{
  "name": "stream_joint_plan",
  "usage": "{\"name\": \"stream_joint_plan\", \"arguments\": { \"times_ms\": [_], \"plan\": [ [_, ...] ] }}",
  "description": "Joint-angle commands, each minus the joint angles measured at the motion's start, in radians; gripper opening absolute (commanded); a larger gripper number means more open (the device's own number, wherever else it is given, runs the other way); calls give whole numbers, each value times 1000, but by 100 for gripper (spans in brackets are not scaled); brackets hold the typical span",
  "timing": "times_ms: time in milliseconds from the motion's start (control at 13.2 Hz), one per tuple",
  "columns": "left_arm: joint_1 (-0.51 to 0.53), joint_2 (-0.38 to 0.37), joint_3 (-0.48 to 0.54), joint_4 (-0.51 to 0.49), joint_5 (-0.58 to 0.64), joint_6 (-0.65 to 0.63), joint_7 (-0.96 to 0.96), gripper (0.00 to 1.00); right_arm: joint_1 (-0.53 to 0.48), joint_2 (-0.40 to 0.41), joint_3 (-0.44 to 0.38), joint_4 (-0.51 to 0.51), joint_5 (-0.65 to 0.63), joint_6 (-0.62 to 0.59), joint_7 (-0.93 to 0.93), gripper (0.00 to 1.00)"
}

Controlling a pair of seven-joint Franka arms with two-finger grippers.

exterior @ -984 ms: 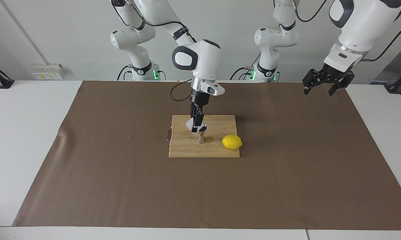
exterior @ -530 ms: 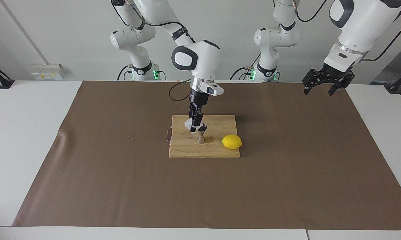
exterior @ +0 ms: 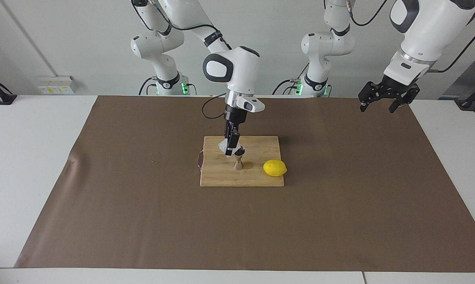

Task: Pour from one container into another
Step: 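Tilt the white cup with the right gripper into the steel cup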

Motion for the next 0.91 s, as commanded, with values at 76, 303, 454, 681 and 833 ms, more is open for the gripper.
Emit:
{"name": "stream_joint_plan", "arguments": {
  "times_ms": [76,303,454,681,833],
  "plan": [
    [4,-7,-4,-11,15,1,-11,100,-13,-29,4,-18,91,17,11,0],
    [4,-7,-4,-11,17,1,-11,100,-24,-30,4,-18,157,17,9,0],
    [4,-7,-4,-11,17,1,-11,100,-33,-30,4,-18,206,18,0,0],
    [4,-7,-4,-11,15,1,-11,100,-87,-32,4,-18,329,49,-102,0],
    [4,-7,-4,-11,15,1,-11,100,-113,-35,4,-18,439,51,-194,0]
  ]
}}
